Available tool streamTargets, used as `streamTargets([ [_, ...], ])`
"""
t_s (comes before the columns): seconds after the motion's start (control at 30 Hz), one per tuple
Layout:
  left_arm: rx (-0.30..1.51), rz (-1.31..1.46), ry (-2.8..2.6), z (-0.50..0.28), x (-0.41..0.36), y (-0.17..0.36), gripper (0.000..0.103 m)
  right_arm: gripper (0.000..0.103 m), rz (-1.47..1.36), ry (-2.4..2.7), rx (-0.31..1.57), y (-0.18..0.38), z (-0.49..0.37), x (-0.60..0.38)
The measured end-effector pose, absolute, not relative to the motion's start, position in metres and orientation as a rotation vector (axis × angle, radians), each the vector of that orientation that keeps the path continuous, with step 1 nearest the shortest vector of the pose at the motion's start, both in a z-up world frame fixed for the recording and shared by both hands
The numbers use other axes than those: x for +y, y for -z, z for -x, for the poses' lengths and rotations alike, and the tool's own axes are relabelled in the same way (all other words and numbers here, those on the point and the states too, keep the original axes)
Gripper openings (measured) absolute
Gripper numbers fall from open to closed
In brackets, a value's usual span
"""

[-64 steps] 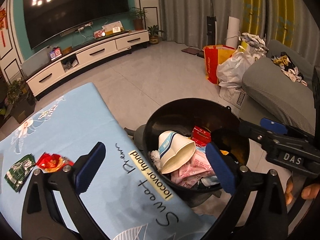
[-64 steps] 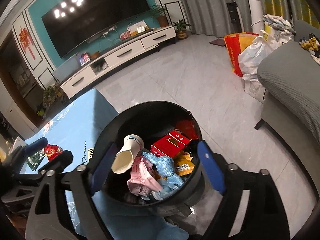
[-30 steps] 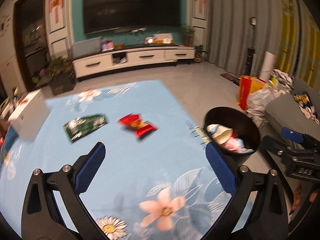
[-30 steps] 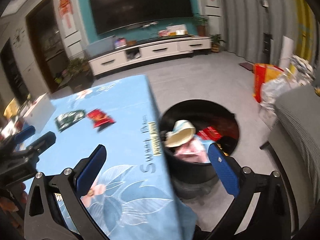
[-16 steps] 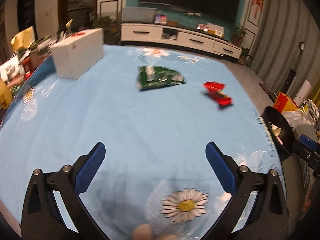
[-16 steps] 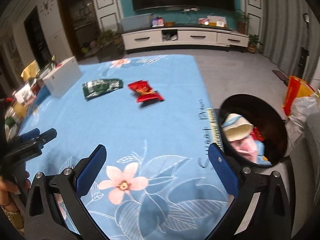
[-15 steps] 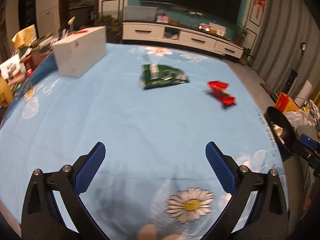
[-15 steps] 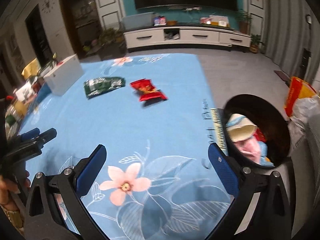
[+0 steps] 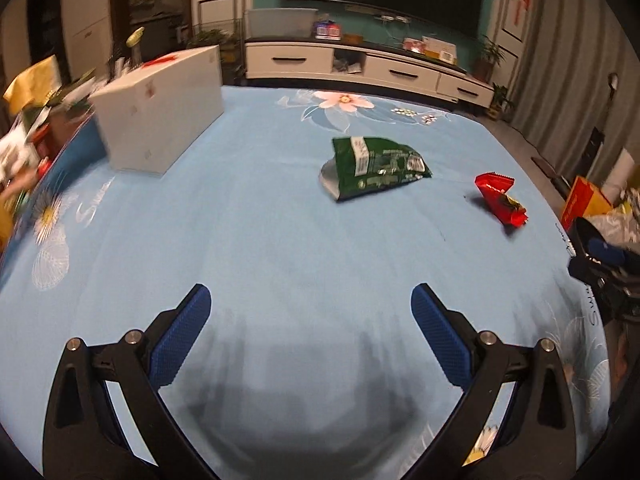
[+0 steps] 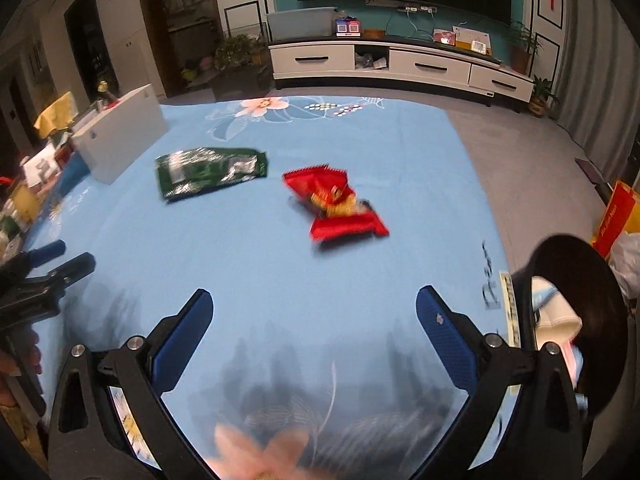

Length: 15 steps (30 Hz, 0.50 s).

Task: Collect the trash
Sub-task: 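Move both tools back over the table toward the green packet and red wrapper, then grasp the green packet with the left tool while the right tool grasps the red wrapper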

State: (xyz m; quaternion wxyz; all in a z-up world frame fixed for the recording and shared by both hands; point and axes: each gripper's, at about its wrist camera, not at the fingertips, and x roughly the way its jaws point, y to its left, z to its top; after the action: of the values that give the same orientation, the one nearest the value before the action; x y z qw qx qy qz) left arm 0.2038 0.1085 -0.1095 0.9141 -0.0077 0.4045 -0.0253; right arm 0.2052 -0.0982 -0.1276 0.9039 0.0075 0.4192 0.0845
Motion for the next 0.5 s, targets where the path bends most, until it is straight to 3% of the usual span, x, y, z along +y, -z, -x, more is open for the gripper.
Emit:
streamTargets([
  [0.17, 0.812, -0.016, 0.115, -0.244, 0.105, 0.108, 0.1, 0.098, 0.016, -0.166, 0.866, 0.137, -0.237, -0.097],
  [0.5, 0.792, -0.09, 0.23, -0.322, 0.083, 0.112, 0.1, 0.072, 0.102, -0.168, 0.888, 0.158, -0.275, -0.081],
])
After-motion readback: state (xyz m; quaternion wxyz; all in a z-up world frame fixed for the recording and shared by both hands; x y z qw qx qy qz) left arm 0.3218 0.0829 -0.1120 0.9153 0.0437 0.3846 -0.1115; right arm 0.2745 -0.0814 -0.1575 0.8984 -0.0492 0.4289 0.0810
